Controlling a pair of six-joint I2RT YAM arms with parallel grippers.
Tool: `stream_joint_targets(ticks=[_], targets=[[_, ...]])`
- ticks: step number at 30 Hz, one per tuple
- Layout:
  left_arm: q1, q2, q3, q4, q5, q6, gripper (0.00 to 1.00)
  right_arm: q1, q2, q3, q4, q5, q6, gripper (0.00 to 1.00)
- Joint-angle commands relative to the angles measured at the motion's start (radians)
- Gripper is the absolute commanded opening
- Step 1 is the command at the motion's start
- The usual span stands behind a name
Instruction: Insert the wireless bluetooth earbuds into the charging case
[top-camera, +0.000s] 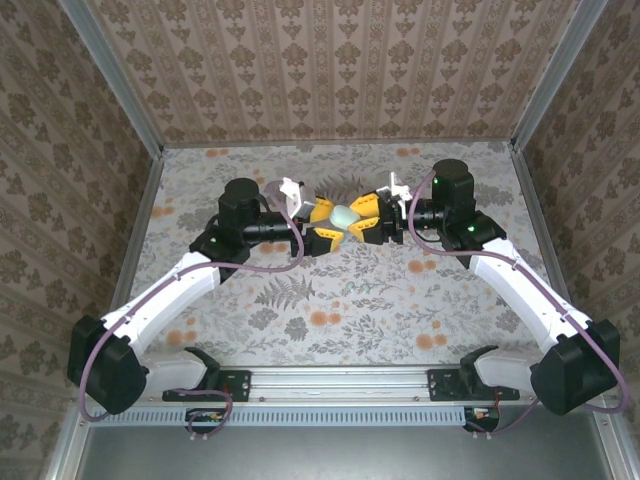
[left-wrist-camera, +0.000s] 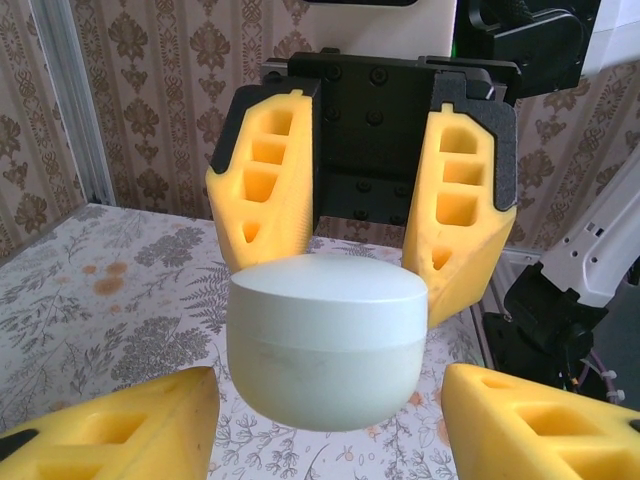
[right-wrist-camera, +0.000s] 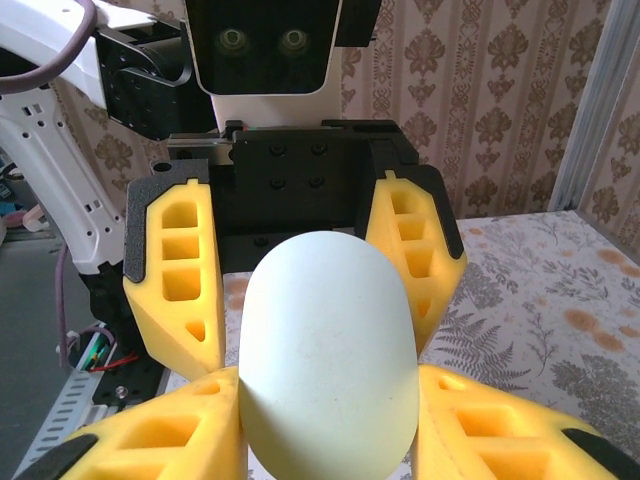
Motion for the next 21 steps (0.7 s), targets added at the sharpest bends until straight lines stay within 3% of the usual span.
stream_joint_targets(ticks=[1, 8, 18, 21], targets=[[-0.009, 0.006, 0.041, 0.035, 0.021, -0.013, 0.64, 0.005, 0.001, -0.005, 0.001, 0.007, -0.033, 0.41], [-0.011, 0.007, 0.043, 0.035, 0.014, -0.013, 0.68, 0.01, 0.006, -0.007, -0.001, 0.008, -0.043, 0.41], [-0.014, 0.01, 0.043, 0.034, 0.007, -0.018, 0.62, 0.013, 0.008, -0.009, -0.025, 0.023, -0.078, 0.41], [-0.014, 0.014, 0.048, 0.027, 0.008, -0.014, 0.56, 0.016, 0.009, -0.011, -0.022, 0.022, -0.076, 0.41]])
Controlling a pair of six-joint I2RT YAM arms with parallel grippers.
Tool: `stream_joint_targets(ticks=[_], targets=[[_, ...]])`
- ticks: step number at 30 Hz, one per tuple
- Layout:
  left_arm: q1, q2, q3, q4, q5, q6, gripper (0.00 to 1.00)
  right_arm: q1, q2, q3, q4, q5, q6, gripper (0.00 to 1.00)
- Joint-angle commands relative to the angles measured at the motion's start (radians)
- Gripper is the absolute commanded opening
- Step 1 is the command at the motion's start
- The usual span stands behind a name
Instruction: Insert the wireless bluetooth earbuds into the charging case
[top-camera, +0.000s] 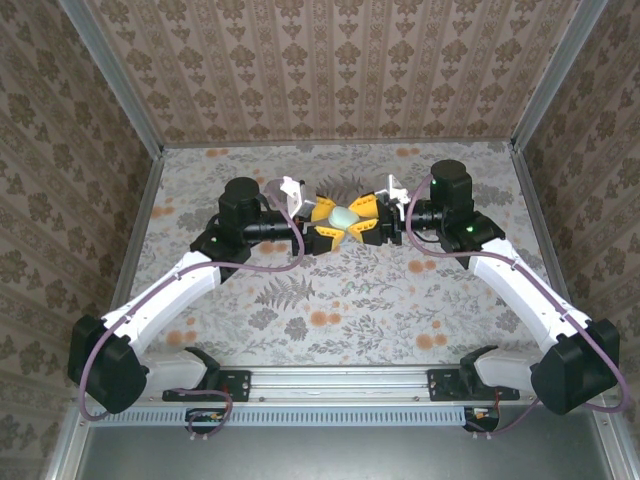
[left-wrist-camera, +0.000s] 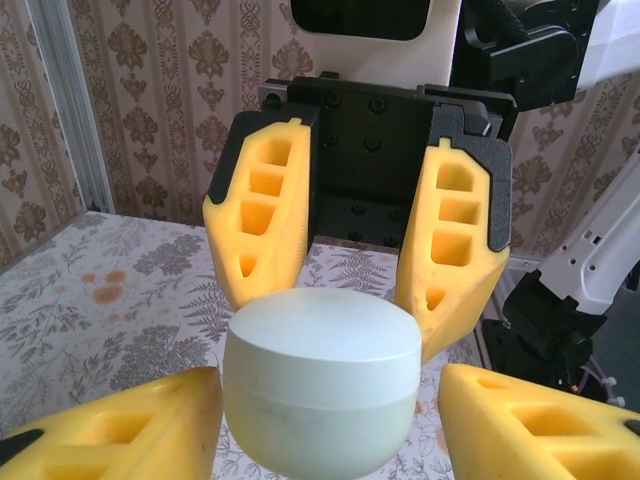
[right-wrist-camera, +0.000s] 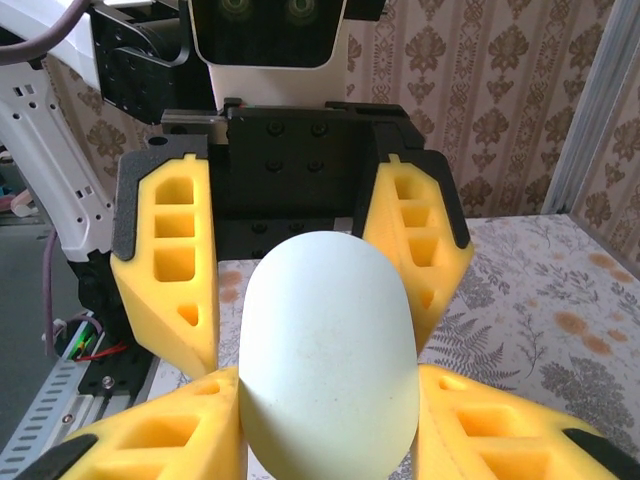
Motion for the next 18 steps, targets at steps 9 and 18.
stream_joint_targets(ticks=[9, 18], targets=[[-0.016, 0.028, 0.06, -0.03, 0.016, 0.015, 0.47, 0.007, -0.001, -0.015, 0.018, 0.015, -0.009, 0.41], [-0.016, 0.019, 0.058, -0.075, 0.052, 0.072, 0.49, 0.006, -0.003, -0.016, 0.034, 0.001, 0.008, 0.41]])
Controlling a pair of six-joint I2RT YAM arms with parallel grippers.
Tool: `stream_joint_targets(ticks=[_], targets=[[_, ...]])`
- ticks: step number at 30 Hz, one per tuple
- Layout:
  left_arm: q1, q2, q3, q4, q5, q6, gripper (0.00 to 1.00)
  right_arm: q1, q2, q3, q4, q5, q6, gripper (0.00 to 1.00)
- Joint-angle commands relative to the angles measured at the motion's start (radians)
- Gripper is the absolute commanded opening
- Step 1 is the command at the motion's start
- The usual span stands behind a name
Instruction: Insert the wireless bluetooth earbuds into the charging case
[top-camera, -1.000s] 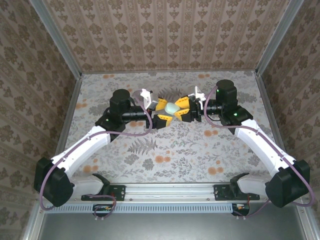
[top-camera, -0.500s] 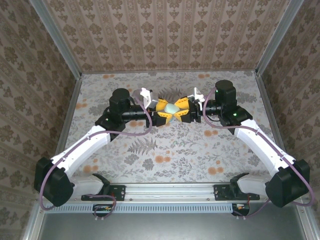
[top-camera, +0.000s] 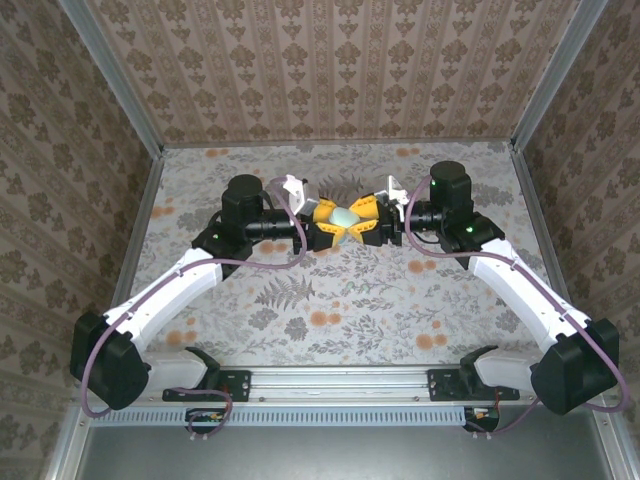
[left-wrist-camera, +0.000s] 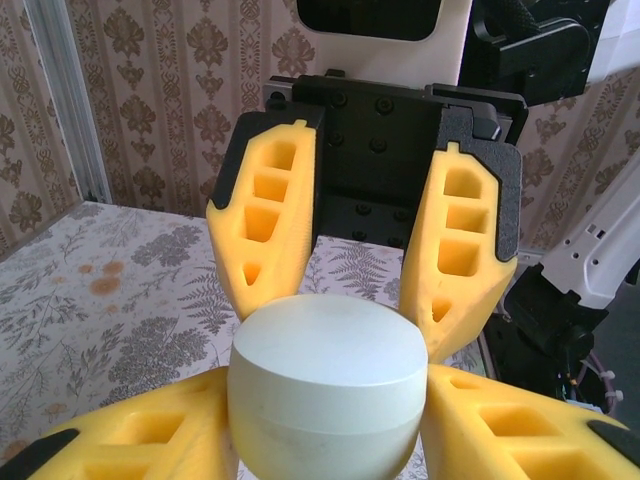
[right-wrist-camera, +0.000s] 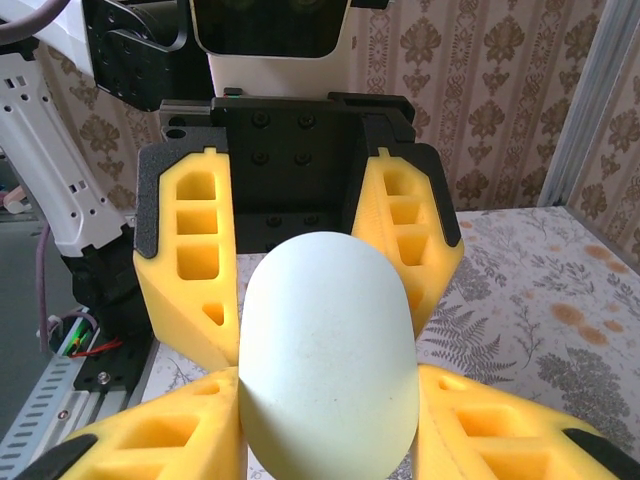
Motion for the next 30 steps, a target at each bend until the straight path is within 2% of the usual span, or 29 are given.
stream_joint_targets(ticks=[1, 5, 14, 17, 22, 30], targets=[[-0.012, -0.006, 0.03, -0.036, 0.054, 0.057, 0.49, 0.005, -0.004, -0.007, 0.033, -0.011, 0.014, 0.41], [-0.011, -0.01, 0.031, -0.039, 0.067, 0.073, 0.51, 0.004, -0.002, -0.004, 0.034, -0.015, 0.018, 0.41], [-0.011, -0.004, 0.038, -0.039, 0.085, 0.07, 0.39, 0.003, -0.002, -0.004, 0.037, -0.017, 0.026, 0.41], [-0.011, -0.008, 0.037, -0.051, 0.086, 0.079, 0.46, 0.0, -0.001, -0.003, 0.038, -0.022, 0.031, 0.41], [-0.009, -0.007, 0.042, -0.059, 0.084, 0.081, 0.45, 0.0, 0.001, -0.001, 0.042, -0.023, 0.035, 0.41], [-0.011, 0.002, 0.052, -0.061, 0.089, 0.072, 0.3, 0.0, -0.001, 0.002, 0.036, 0.006, 0.049, 0.43]])
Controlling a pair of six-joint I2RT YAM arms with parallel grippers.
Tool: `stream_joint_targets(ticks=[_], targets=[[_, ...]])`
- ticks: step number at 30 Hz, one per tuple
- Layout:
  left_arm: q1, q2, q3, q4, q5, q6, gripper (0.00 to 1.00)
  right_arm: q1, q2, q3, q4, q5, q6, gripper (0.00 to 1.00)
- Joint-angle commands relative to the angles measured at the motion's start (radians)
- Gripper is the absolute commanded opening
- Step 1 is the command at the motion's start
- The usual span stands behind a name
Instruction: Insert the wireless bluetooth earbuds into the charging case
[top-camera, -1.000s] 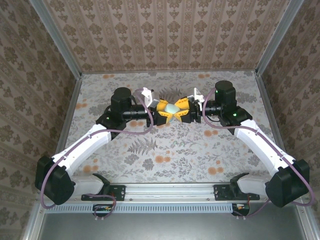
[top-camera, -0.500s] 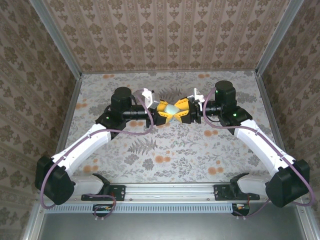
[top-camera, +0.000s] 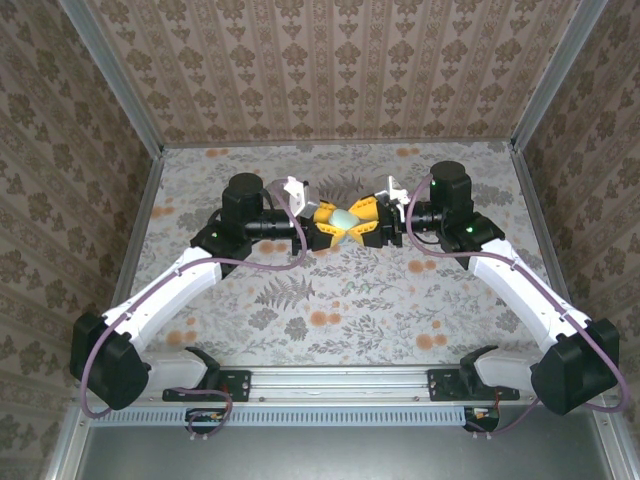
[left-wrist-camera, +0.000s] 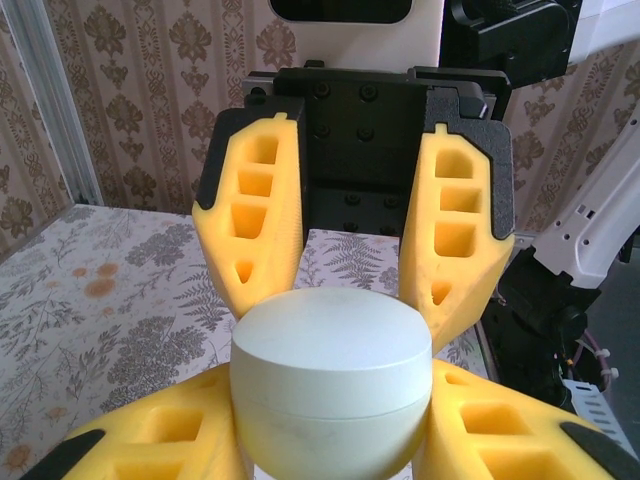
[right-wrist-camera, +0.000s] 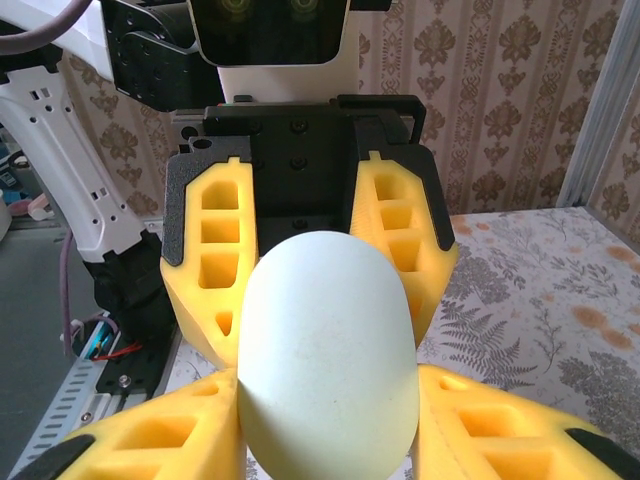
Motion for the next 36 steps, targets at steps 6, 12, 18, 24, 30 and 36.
stream_joint_targets(ticks=[6, 12, 18, 24, 30, 36], targets=[[-0.012, -0.01, 0.004, 0.059, 0.032, -0.024, 0.26, 0.0, -0.024, -0.01, 0.027, 0.12, 0.048, 0.53], [-0.011, -0.023, -0.023, 0.105, 0.035, -0.043, 0.25, -0.014, -0.038, -0.021, 0.03, 0.15, 0.112, 0.57], [-0.012, -0.033, -0.039, 0.105, 0.056, -0.02, 0.25, -0.033, -0.025, 0.001, 0.052, 0.141, 0.204, 0.59], [-0.011, -0.043, -0.052, 0.102, 0.044, -0.014, 0.25, -0.036, 0.0, 0.037, 0.06, 0.124, 0.259, 0.64], [-0.012, -0.059, -0.074, 0.117, 0.019, -0.018, 0.25, -0.036, 0.018, 0.071, 0.047, 0.188, 0.334, 0.66], [-0.011, -0.069, -0.104, 0.15, -0.109, -0.06, 0.26, -0.037, 0.009, 0.094, 0.066, 0.094, 0.4, 0.7]])
